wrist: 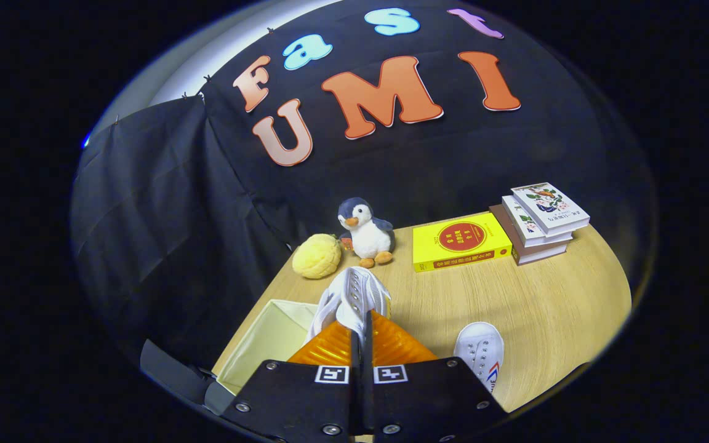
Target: Open the storage box then place both shoes into the box .Put the left shoe in first, then the right shoe, with the right side of both shoes facing outward in a uniform manner.
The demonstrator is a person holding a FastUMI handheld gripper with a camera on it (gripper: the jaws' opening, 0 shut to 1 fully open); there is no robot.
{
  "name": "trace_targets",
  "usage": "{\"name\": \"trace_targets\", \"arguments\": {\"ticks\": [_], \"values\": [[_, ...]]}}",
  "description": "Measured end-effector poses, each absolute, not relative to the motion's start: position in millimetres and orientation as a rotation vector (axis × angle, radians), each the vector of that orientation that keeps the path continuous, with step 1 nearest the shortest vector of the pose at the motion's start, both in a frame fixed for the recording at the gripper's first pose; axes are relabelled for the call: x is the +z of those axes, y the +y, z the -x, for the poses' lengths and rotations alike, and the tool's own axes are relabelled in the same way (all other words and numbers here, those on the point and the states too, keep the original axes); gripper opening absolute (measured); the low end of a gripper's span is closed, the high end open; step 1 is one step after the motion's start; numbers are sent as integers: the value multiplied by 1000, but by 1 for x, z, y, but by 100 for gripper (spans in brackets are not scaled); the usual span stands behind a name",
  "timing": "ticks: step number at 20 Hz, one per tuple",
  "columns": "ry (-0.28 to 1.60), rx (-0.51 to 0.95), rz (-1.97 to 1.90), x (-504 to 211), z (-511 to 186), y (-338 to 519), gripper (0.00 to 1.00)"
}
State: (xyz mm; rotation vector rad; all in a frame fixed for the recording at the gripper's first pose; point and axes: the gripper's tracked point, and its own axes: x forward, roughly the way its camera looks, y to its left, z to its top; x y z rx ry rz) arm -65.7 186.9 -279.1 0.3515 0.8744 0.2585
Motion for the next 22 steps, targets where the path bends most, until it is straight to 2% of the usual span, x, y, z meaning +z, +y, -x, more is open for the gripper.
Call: {"name": "trace_targets", "arguments": {"ticks": [5,11,15,22], "values": [[910,287,-368,-270,82,240,0],[1027,272,-360,-317,92,299,0],[1138,234,-344,-353,106,333,0],[1269,86,-396,-402,119,360,2]]}}
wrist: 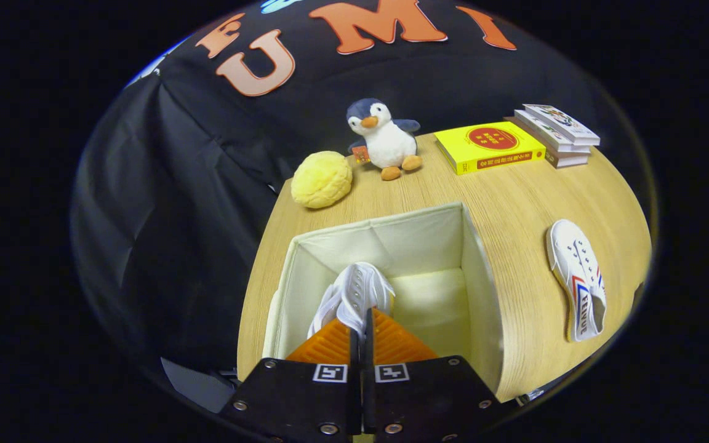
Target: Open the storage box then place both shoes into the box .Put the left shoe in first, then the right shoe, with the right side of both shoes facing outward in a uniform manner.
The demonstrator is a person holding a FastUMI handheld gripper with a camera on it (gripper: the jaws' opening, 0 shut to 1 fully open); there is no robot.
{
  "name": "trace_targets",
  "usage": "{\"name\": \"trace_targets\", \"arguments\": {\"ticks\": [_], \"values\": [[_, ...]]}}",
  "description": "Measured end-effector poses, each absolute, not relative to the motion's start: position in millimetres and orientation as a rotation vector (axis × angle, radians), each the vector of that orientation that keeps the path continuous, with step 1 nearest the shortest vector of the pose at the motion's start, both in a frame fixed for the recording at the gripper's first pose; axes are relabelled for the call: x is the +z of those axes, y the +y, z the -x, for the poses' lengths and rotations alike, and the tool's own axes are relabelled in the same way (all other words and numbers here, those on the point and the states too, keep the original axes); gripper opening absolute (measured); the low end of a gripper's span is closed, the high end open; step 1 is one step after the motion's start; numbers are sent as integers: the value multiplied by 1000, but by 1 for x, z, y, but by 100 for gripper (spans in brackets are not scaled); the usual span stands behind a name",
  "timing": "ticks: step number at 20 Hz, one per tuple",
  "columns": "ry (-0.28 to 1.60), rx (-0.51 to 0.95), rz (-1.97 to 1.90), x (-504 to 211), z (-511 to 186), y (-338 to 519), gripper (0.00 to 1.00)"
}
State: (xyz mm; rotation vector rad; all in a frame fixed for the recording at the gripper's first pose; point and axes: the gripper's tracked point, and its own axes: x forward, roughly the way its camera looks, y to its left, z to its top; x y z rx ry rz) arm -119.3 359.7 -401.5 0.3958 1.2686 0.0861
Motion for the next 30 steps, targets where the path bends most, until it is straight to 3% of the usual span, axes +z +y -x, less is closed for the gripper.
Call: {"name": "trace_targets", "arguments": {"ticks": [5,10,16,19,23,25,30], "values": [[1357,15,-435,-423,139,366,3],[1416,113,-483,-421,159,387,14],[1281,252,-527,-373,144,381,43],[1182,237,-453,-351,135,340,67],[1074,158,-293,-338,130,265,90],[1062,108,-234,-342,135,227,96],[1099,-10,-118,-364,162,134,98]]}}
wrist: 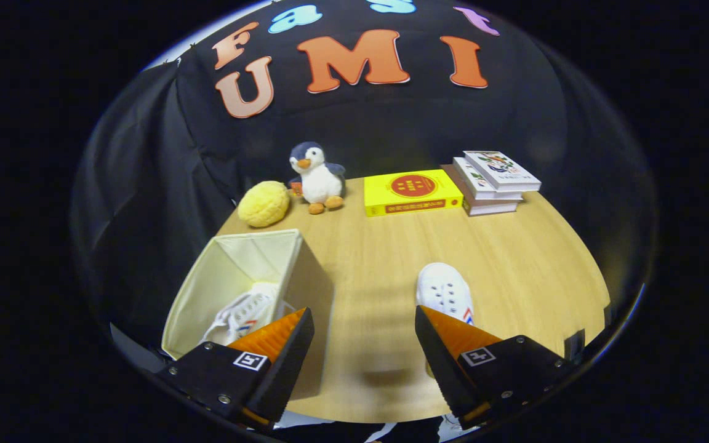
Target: Open the storage box then place both shoes into the box .Put the left shoe in first, then the right shoe, with the right side of both shoes facing outward in a uniform manner.
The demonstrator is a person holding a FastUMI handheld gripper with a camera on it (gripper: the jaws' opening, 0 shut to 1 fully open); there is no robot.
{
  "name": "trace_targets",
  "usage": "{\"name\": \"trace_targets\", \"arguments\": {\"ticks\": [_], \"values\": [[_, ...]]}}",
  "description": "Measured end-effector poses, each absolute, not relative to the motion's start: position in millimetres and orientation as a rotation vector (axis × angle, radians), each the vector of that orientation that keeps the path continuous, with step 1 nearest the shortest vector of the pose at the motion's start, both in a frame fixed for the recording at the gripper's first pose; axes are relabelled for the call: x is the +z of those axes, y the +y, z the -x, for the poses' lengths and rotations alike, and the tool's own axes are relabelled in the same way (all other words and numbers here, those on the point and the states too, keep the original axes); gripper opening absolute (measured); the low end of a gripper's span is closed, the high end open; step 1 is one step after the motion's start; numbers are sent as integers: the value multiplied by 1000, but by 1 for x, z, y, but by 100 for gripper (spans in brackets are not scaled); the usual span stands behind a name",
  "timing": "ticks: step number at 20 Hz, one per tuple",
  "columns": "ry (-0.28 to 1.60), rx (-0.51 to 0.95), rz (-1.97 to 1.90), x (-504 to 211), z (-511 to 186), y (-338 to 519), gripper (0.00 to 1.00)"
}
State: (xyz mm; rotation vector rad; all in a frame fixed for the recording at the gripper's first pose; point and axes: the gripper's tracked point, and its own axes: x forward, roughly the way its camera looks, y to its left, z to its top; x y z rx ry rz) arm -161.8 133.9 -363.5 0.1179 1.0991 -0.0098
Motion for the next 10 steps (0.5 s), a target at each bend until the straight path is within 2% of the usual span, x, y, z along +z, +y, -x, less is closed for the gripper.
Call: {"name": "trace_targets", "arguments": {"ticks": [5,10], "values": [[1178,-82,-21,-395,198,60,97],[1258,-68,51,-430,217,23,93]]}}
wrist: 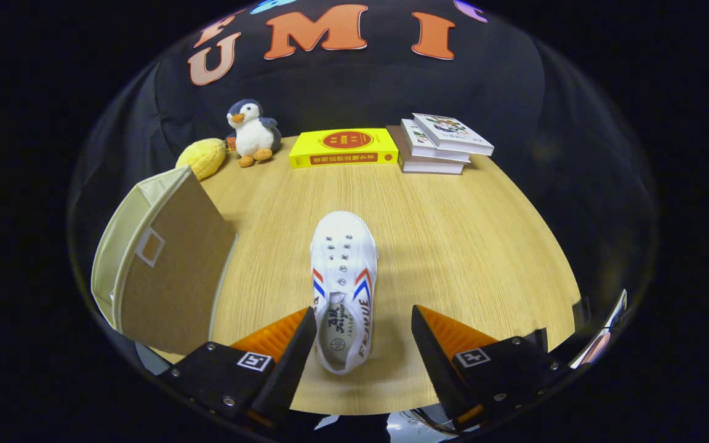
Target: Open the storage box then place both shoes into the box .Put the left shoe in first, then the right shoe, with the right side of both shoes facing outward in a uniform manner.
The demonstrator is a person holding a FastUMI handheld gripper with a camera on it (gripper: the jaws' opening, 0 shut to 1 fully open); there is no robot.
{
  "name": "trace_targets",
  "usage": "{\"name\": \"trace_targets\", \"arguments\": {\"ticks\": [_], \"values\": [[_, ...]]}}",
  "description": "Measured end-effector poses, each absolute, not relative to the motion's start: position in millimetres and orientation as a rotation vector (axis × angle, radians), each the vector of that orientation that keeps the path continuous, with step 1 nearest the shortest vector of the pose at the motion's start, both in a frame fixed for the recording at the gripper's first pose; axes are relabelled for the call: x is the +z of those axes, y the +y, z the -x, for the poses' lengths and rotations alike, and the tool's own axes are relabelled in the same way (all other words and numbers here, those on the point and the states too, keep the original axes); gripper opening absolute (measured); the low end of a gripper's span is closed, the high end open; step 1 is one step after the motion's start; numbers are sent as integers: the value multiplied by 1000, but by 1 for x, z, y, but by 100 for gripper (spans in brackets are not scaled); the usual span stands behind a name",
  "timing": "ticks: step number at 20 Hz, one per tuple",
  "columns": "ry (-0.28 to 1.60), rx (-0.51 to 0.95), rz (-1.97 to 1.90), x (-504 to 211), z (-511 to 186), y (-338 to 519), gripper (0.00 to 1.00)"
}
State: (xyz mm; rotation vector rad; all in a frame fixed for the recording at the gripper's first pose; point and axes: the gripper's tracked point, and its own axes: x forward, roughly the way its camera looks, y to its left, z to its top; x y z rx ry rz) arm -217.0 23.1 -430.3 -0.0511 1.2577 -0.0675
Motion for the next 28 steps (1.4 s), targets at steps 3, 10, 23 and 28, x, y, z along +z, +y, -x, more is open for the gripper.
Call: {"name": "trace_targets", "arguments": {"ticks": [3,10,23,28], "values": [[1288,-20,94,-446,226,19,89],[1345,17,131,-474,228,9,78],[1231,93,149,-498,207,28,35],[1278,0,15,-501,210,29,20]]}}
